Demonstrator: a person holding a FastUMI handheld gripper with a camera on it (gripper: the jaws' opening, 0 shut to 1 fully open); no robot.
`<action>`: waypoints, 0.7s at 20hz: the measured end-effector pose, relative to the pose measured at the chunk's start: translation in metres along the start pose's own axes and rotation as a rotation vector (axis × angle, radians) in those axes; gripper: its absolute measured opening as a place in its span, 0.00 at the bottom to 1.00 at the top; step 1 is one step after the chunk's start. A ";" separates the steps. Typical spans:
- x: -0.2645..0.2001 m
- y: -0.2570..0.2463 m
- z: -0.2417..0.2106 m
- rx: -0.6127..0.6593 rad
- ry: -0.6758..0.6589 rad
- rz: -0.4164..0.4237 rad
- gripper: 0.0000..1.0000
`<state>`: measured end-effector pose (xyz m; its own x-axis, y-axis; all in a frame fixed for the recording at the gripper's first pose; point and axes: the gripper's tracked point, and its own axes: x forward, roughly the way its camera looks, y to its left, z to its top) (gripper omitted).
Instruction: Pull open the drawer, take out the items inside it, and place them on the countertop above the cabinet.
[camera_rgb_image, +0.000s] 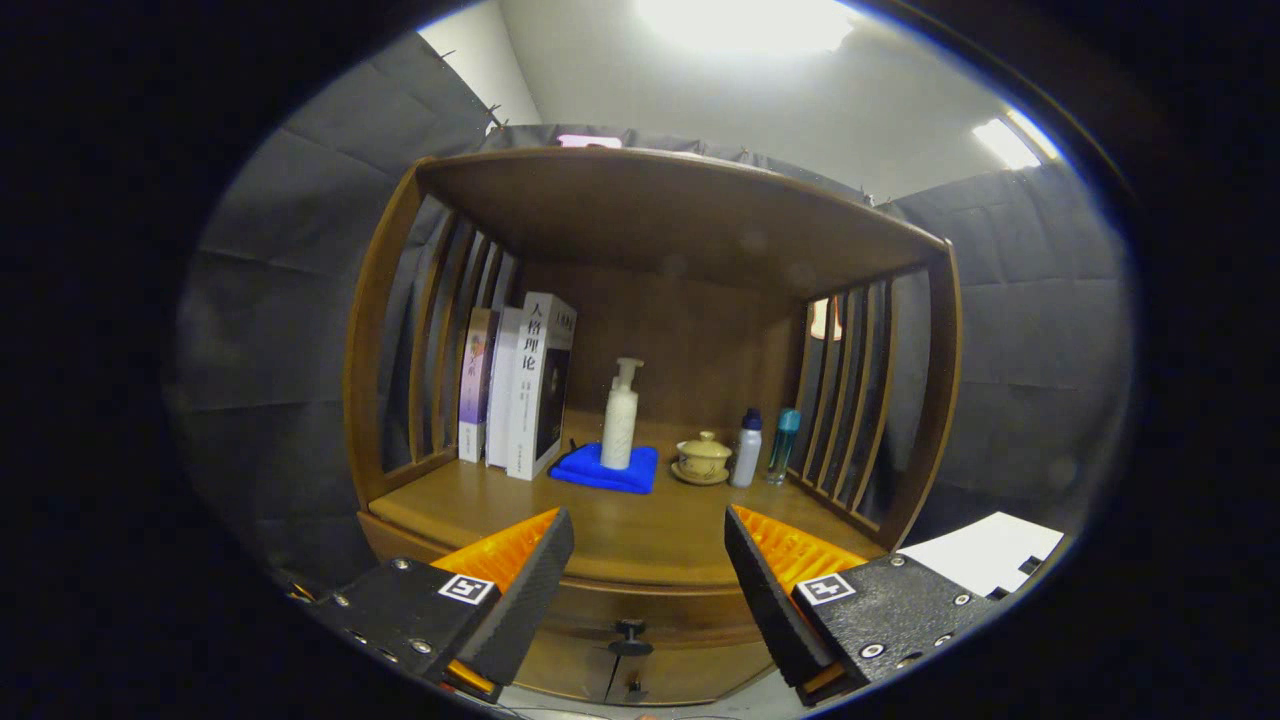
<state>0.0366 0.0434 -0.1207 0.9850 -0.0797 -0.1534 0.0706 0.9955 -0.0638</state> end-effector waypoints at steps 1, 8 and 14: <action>0.000 0.004 -0.015 0.000 0.024 0.007 0.94; 0.013 0.016 -0.098 0.059 0.116 0.004 0.94; 0.027 0.011 -0.149 -0.056 0.178 -0.044 0.93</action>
<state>0.0407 0.0439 -0.2728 0.9373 -0.1361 -0.3207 0.0993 0.9867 -0.1285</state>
